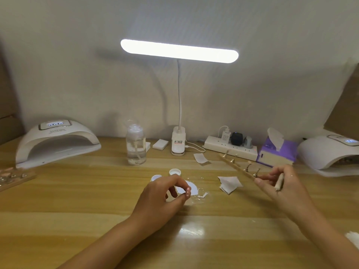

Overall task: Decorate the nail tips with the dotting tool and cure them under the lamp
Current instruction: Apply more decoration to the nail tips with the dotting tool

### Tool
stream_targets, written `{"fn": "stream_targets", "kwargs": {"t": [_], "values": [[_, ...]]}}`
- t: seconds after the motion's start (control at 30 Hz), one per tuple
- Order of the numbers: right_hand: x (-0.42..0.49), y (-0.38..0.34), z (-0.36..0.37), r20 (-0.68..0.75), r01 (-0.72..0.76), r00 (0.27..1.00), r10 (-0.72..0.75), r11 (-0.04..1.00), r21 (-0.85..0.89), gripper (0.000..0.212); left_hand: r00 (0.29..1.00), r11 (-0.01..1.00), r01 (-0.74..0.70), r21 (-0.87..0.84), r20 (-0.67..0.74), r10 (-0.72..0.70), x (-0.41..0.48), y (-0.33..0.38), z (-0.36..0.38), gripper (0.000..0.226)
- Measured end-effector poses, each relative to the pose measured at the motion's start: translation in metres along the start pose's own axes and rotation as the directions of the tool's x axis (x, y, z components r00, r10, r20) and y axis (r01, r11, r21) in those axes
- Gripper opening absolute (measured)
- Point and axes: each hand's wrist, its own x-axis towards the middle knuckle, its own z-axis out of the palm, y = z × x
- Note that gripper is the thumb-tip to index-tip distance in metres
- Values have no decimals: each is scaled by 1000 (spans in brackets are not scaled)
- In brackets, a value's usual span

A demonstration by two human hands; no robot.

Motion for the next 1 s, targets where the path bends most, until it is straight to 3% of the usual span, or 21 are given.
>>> {"fn": "stream_targets", "kwargs": {"t": [0.17, 0.4, 0.67, 0.8, 0.9, 1.0], "values": [[-16, -5, 11, 440, 72, 897, -53, 997, -25, 33, 985, 990, -122, 72, -112, 130, -2, 6, -1, 6], [-22, -11, 14, 559, 103, 825, -90, 995, 8, 38, 971, 989, -139, 42, -193, 145, -1, 7, -3, 21], [-24, -10, 17, 589, 52, 806, -52, 998, 17, 35, 987, 995, -96, -40, -136, 90, -2, 8, 1, 17], [-35, -29, 20, 324, 305, 891, -319, 948, 94, 31, 980, 990, -131, -43, -155, 123, -1, 12, 0, 6], [-52, -43, 36, 241, 546, 815, -527, 838, -14, 40, 973, 989, -144, -30, -185, 136, -1, 14, 0, 11], [-62, -45, 51, 218, 659, 748, -626, 740, -136, 41, 961, 980, -198, -14, -200, 191, -1, 18, 0, 11]]}}
